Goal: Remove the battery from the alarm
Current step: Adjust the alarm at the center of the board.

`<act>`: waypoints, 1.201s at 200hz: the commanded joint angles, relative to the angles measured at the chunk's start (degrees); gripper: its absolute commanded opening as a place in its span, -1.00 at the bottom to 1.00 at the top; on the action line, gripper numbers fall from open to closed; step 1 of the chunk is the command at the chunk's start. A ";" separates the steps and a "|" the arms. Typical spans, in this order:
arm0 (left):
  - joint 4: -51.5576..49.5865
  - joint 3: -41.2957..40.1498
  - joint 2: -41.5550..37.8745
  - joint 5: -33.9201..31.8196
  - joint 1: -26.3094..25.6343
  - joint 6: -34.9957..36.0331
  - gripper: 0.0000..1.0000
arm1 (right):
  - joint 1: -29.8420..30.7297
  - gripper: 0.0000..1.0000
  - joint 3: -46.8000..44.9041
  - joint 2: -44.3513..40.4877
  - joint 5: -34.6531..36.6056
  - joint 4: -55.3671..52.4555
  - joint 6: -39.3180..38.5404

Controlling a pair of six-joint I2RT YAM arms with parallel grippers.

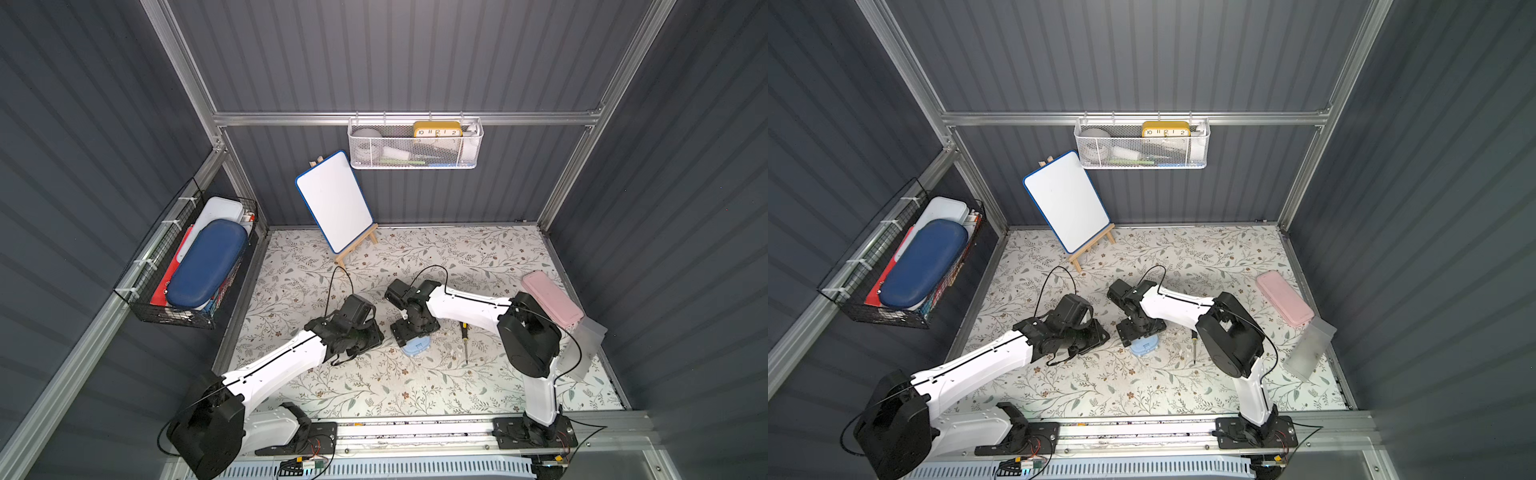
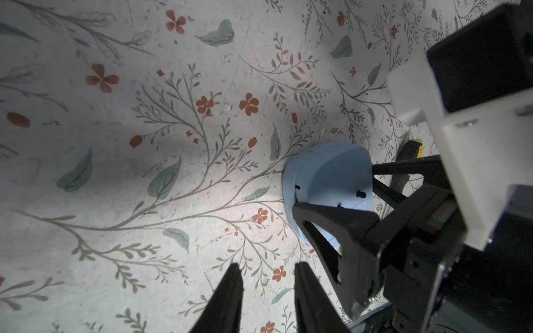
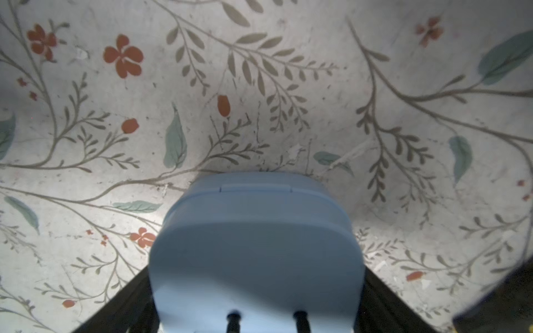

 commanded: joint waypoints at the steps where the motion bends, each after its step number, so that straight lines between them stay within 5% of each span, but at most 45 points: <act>1: -1.26 -0.14 -0.83 -0.93 0.39 -0.36 -0.29 | -0.78 -0.30 -3.82 3.97 1.50 0.23 -0.22; 63: 2.11 1.27 1.19 -0.58 0.89 3.33 -0.28 | 0.90 -0.28 -17.42 -12.04 4.59 12.04 -5.65; 107: 3.69 3.24 5.40 5.83 5.54 11.08 -0.31 | 0.99 -0.29 -20.58 -14.83 5.64 13.49 -7.99; 120: -0.07 5.79 8.71 2.70 5.82 11.43 -0.41 | 1.02 -0.29 -20.71 -15.81 5.73 13.91 -8.38; 135: -0.64 7.39 12.02 0.99 5.91 13.54 0.11 | 1.01 -0.29 -20.54 -16.96 6.07 13.97 -8.72; 163: -0.92 8.48 16.83 -2.59 5.91 13.40 0.17 | 1.02 -0.30 -19.34 -18.53 6.22 13.04 -9.72; 217: 9.01 7.24 13.12 15.83 6.42 23.22 -0.10 | 1.26 -0.30 -20.77 -23.28 4.44 14.09 -11.22; 240: 10.47 8.63 13.59 25.54 7.82 28.15 0.00 | 1.70 -0.30 -21.64 -25.06 3.53 14.22 -11.59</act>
